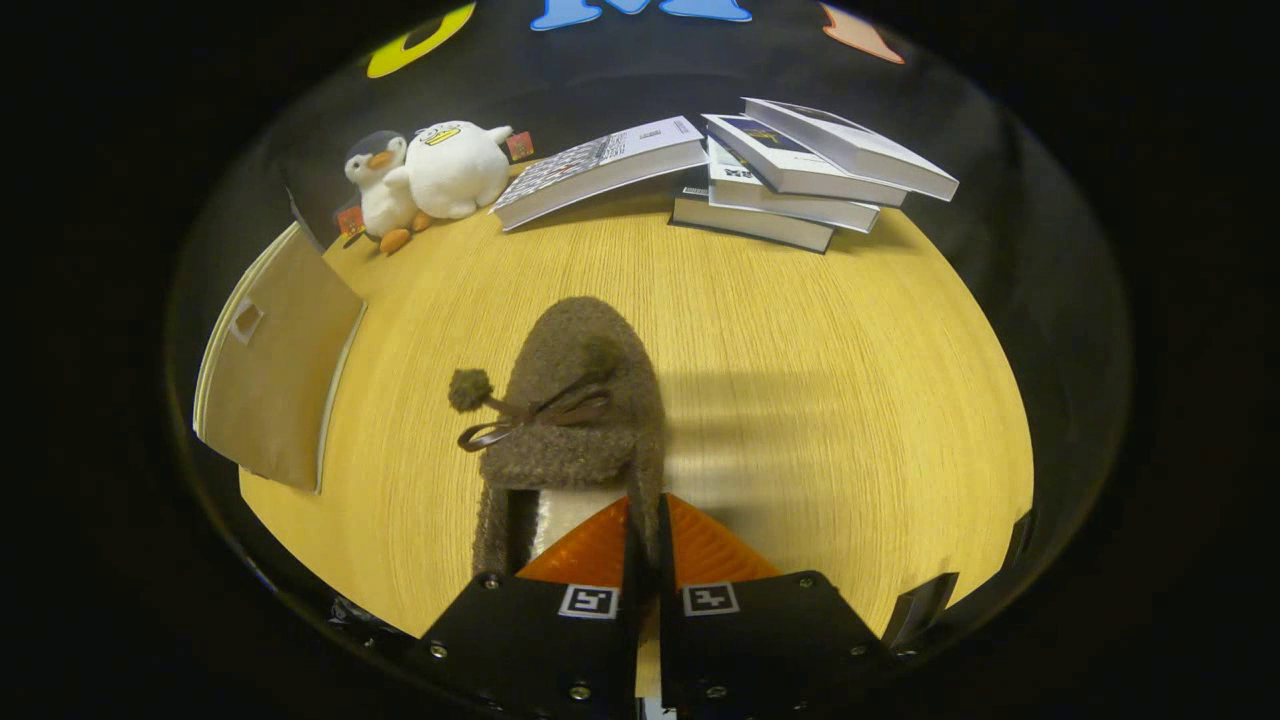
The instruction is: Open the storage box then place both shoes into the box .Put the left shoe in first, then the right shoe, with the right side of both shoes facing outward in a uniform manner.
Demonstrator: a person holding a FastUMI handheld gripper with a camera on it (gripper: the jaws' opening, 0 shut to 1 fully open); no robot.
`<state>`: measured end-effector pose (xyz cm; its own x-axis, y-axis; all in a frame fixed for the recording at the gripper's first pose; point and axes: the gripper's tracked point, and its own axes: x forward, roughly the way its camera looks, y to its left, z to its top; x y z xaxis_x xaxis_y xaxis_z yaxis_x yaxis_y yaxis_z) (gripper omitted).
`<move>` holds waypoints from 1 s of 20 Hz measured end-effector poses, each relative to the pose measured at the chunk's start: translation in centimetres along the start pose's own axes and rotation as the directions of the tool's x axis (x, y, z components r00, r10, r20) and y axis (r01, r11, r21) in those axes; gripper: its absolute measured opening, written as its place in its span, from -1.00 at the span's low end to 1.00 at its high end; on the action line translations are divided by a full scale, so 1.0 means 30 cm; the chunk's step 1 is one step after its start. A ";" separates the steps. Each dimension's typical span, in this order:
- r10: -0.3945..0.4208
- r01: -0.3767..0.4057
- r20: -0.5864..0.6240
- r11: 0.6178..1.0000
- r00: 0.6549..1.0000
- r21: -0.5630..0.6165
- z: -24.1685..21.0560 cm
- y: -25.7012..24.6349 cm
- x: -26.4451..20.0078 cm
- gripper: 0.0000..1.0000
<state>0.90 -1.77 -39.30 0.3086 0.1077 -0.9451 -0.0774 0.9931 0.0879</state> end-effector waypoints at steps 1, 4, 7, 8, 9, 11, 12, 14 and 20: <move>0.004 -0.004 -0.006 1.000 1.000 0.008 -0.003 0.004 0.005 -0.81; -0.002 0.003 -0.006 0.998 1.000 0.061 -0.008 -0.004 -0.004 -1.00; 0.048 -0.046 -0.009 0.988 0.999 0.150 0.004 0.033 -0.018 -1.00; 0.068 -0.066 -0.008 0.982 0.998 0.175 0.014 0.046 -0.030 -1.00; 0.082 -0.082 0.005 0.978 0.997 0.191 0.029 0.062 -0.043 -1.00; 0.092 -0.094 0.017 0.977 0.996 0.189 0.057 0.088 -0.069 -1.00; 0.096 -0.100 0.028 0.977 0.995 0.191 0.076 0.105 -0.085 -1.00; 0.120 -0.126 0.045 0.972 0.992 0.196 0.115 0.151 -0.117 -1.00; 0.169 -0.183 0.093 0.968 0.981 0.174 0.240 0.309 -0.218 -1.00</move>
<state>5.00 7.05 -30.05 0.3783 0.2774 -0.8831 0.0336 0.9493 0.3126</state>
